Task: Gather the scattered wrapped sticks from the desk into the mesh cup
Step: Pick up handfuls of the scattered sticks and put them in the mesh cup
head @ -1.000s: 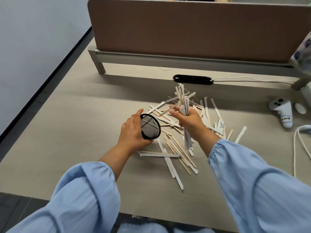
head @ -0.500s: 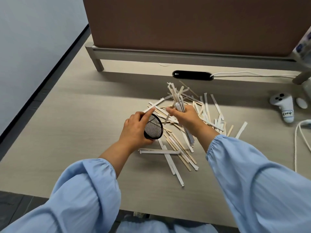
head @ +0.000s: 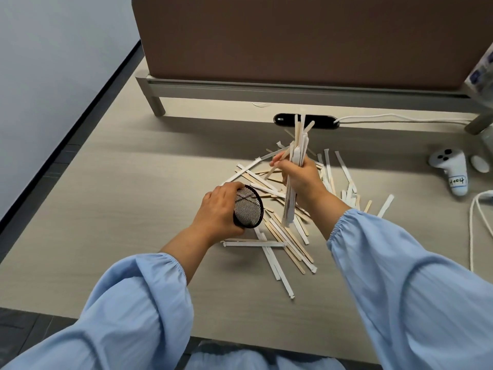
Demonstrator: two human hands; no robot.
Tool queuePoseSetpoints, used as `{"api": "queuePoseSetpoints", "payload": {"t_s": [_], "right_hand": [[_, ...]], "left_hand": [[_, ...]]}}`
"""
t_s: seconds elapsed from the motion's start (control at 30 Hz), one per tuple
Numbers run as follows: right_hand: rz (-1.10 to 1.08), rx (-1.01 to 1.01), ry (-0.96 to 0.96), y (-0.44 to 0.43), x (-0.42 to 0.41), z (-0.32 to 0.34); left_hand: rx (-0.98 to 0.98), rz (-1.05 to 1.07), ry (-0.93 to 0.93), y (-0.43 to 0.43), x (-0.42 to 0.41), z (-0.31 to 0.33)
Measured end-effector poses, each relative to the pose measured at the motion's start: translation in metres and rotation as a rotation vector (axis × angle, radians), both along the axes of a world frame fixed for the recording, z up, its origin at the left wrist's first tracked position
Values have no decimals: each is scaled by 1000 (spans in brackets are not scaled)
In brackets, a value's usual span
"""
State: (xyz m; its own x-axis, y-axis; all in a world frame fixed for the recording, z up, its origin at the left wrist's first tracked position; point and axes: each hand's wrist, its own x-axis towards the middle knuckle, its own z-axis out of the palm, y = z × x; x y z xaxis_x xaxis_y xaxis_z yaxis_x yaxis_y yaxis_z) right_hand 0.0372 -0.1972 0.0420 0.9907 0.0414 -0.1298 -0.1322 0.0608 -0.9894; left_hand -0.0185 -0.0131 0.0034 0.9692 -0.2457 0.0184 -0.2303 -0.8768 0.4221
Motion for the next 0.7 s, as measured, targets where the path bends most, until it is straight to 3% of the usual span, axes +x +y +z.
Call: {"api": "queuePoseSetpoints", "payload": {"t_s": [0.37,0.43,0.53,0.7], "right_hand": [[-280,429,20,33,13,37],[-264,393,32,37,12,28],[-187,181,44,34,2,6],[42,34,9,36,-12,-7]], "left_hand": [[-272,160,18,-12,-3,3],[-349,195,12,-14,-2,6],[-488,275,-42,-15,0,11],[-499,300,-52,-12,8,14]]}}
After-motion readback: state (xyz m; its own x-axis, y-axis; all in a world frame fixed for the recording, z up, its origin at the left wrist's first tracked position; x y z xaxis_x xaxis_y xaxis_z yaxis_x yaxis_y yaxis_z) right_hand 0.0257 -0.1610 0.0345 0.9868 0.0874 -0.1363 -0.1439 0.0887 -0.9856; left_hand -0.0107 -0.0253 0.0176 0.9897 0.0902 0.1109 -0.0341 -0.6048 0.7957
